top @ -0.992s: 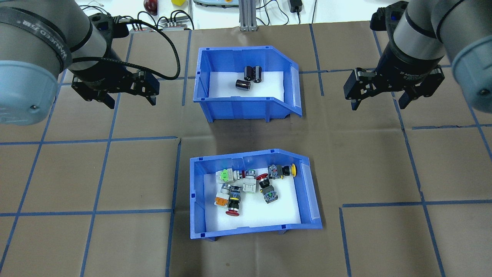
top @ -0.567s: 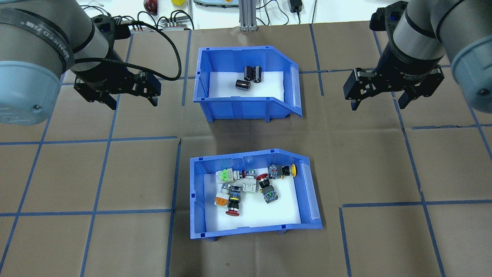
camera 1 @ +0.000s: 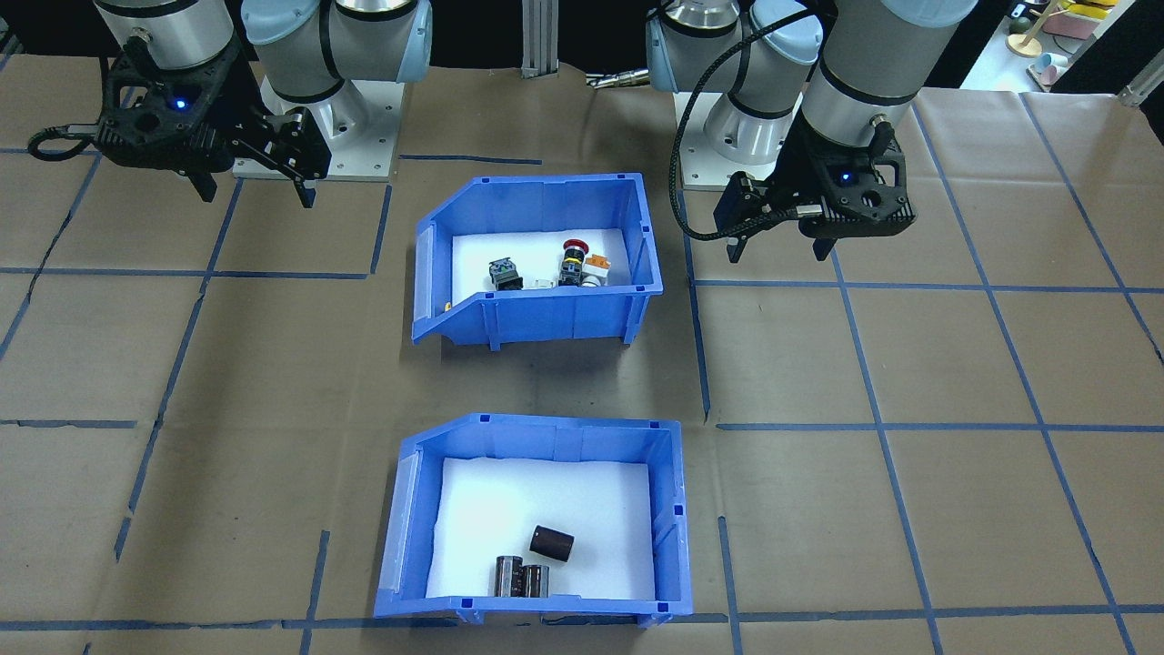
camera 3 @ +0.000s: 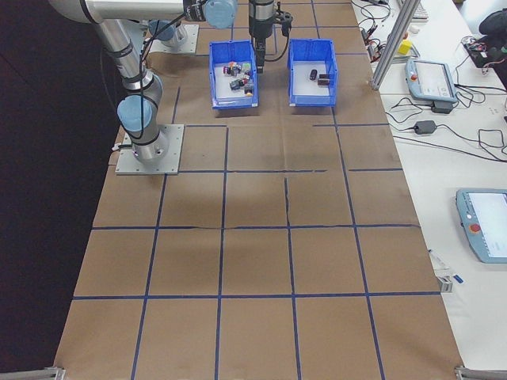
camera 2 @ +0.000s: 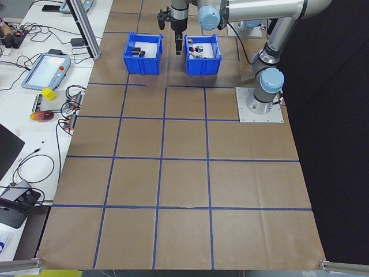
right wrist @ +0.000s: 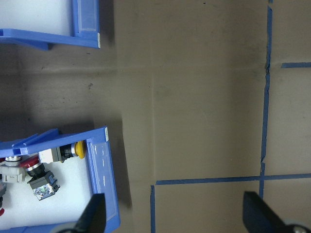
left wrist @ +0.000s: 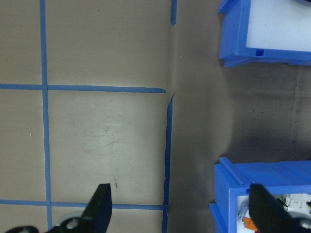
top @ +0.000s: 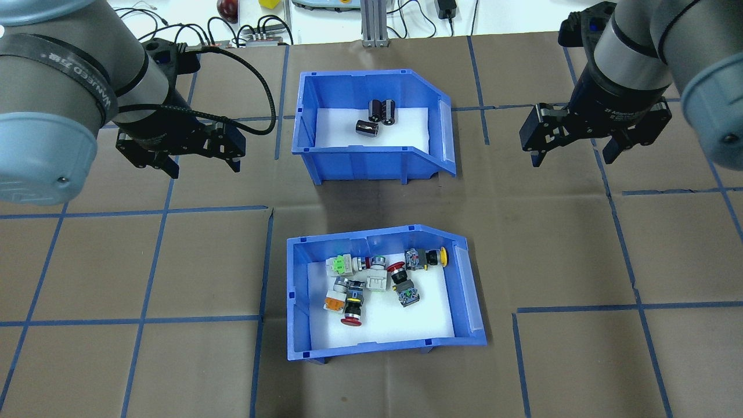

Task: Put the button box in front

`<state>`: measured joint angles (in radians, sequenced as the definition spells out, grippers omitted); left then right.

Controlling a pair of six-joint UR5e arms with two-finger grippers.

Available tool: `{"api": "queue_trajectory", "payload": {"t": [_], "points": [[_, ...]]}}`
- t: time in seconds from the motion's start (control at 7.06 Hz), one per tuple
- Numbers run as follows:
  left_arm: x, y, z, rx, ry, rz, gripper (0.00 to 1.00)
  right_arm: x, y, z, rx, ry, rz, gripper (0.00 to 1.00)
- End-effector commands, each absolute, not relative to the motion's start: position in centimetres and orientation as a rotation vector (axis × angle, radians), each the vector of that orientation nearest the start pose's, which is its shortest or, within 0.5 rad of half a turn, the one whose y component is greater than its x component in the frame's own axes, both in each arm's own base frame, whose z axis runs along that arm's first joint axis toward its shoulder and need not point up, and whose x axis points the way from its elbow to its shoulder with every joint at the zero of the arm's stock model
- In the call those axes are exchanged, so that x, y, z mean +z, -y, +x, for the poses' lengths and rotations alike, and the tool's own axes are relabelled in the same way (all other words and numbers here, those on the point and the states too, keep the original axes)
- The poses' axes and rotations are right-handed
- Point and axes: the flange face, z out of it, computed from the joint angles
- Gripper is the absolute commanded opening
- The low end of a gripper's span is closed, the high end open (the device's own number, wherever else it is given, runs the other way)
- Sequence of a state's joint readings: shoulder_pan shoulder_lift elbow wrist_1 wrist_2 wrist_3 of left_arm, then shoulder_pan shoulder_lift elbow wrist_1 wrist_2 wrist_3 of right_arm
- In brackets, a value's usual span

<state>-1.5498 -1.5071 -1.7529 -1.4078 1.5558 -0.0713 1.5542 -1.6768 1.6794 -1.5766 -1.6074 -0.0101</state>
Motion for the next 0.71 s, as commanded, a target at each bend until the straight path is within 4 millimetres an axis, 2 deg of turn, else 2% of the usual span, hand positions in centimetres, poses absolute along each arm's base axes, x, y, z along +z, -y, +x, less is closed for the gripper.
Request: {"api": "queue_trajectory", "payload": {"t": [0.0, 0.14, 0.42, 0.57], "points": [[44.5, 46.5, -12.6, -0.075, -3.144, -0.318, 0.99, 48.6, 45.3, 12.3, -0.015, -3.18, -0.065, 1.0], [44.6, 46.5, -12.6, -0.078, -3.144, -0.321, 0.99, 48.8, 45.6, 12.4, -0.025, -3.178, -0.073, 1.0], [45.7, 45.6, -12.6, -0.114, -3.145, -0.333, 0.99, 47.7, 49.0, 13.1, -0.019, -3.157, -0.227, 1.0], [45.7, 44.9, -12.8, -0.117, -3.13, -0.484, 0.99, 47.8, 50.9, 13.3, -0.018, -3.148, -0.333, 1.0]]}}
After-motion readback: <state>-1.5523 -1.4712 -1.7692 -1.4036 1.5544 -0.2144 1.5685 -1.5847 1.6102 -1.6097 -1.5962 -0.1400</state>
